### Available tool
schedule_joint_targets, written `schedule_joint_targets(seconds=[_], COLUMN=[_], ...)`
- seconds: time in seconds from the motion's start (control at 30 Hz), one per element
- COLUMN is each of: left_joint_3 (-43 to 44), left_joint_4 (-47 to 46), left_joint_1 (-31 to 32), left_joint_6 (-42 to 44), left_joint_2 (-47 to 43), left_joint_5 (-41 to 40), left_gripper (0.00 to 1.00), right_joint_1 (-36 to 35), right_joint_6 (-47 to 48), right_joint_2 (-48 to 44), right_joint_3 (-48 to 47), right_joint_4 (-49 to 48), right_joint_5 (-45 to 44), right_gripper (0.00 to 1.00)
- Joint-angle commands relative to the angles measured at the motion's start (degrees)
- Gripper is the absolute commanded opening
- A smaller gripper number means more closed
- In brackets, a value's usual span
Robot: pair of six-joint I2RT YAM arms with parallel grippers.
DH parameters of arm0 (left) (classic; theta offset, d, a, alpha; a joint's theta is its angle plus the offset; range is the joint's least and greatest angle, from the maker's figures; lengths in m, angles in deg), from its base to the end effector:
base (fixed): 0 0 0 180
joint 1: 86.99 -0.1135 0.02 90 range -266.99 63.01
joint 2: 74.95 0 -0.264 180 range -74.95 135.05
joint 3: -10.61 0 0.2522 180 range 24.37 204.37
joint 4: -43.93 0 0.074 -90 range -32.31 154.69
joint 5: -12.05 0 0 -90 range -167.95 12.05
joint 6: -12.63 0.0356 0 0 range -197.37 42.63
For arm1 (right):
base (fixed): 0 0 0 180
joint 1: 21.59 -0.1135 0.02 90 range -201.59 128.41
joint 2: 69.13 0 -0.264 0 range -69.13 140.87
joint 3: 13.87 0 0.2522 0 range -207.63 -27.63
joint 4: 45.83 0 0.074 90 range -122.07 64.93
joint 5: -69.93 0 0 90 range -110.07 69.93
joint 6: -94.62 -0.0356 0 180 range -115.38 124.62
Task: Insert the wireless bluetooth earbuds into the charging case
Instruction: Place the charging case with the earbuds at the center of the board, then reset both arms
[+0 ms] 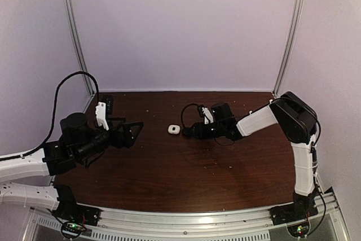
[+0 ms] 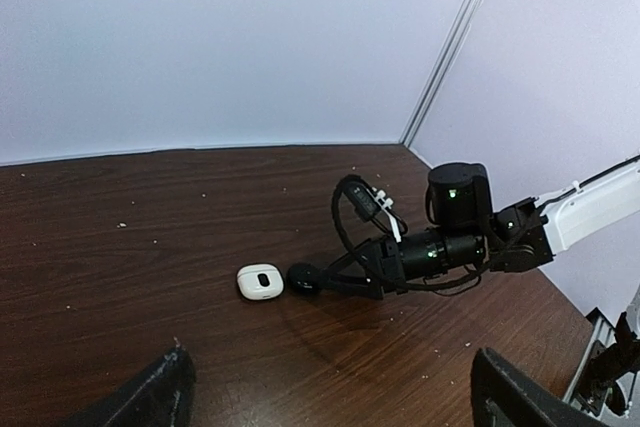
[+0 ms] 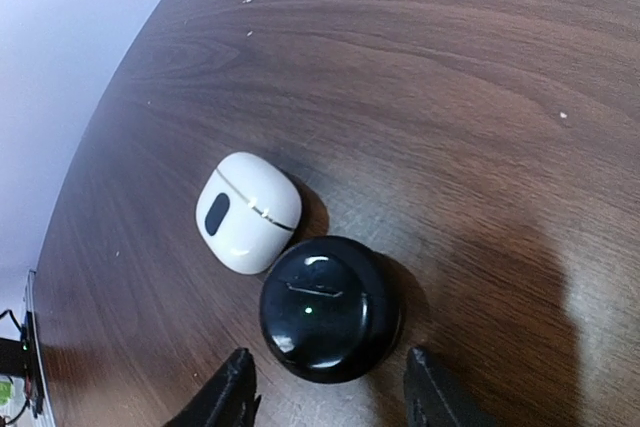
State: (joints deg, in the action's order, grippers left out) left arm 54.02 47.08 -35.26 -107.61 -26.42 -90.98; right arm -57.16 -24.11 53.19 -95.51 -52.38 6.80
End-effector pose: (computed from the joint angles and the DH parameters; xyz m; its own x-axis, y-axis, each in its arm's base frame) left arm 0.1326 -0.1551 0.2732 -0.3926 -0.2946 -0.8713 0.4965 0.7295 -0.4704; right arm 0.3485 0.2690 0.1129 -0.7959 -0.0420 -0.6040 -0.5025 0.6023 0.6203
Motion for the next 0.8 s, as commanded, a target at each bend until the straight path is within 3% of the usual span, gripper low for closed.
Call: schedule_joint_targets(seconds=[0.0, 0.13, 0.23, 0.57, 0.77], left_joint_3=[0.60, 2.95, 5.29, 17.74, 22.70], left_joint_4=[0.56, 2.79, 4.94, 16.02, 18.28], left_joint_1=[-0.44, -1.04, -2.23, -8.65, -16.03], left_joint_6=[-0.15, 0.75, 1.17, 6.15, 5.40], left_joint_2=[-1.25, -0.99, 0.73, 8.49, 16.24], left_joint_5=[-1.77, -2.11, -0.86, 3.71, 13.82], left_gripper=[0.98, 0.98, 0.98, 0.98, 0.98], right_joint_1=[1.33, 2.71, 4.35, 8.70, 9.38], right_joint_6=[0.54, 2.21, 3.82, 8.86, 10.23], right_joint_2=[-4.84, -10.42, -15.60, -34.02, -44.28], right_joint_3=[2.60, 6.05, 8.68, 13.47, 16.98], right_joint_4=[2.27, 3.24, 4.28, 16.27, 19.75], right_joint_5=[-3.34, -5.36, -6.03, -17.96, -23.17], right_gripper=[0.60, 0.72, 0.98, 1.00, 1.00])
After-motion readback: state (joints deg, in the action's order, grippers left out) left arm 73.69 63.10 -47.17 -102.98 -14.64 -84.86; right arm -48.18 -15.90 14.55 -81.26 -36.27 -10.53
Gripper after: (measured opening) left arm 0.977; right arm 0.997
